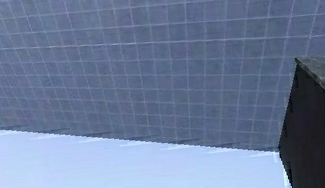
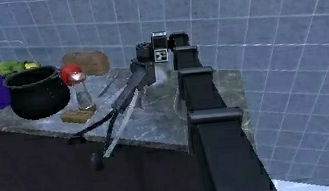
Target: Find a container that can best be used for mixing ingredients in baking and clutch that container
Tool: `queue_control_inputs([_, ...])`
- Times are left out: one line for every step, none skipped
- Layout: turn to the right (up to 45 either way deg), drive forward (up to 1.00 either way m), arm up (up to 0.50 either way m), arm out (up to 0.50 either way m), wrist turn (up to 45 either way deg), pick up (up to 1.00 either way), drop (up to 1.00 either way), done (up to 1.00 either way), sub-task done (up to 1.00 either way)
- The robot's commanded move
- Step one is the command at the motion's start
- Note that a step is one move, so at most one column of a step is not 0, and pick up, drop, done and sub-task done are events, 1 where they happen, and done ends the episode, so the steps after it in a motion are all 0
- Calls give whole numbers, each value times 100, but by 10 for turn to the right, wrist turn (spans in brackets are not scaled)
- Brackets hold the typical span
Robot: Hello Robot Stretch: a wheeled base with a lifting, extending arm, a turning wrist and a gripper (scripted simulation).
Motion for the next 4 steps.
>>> queue_control_inputs([0, 0, 0, 0, 450, 0, 0, 0, 0])
queue_control_inputs([0, 0, 0, 0, 450, 0, 0, 0, 0])
queue_control_inputs([0, 0, 0, 0, 180, 0, 0, 0, 0])
queue_control_inputs([0, 0, 0, 0, 0, 100, 0, 0, 0])
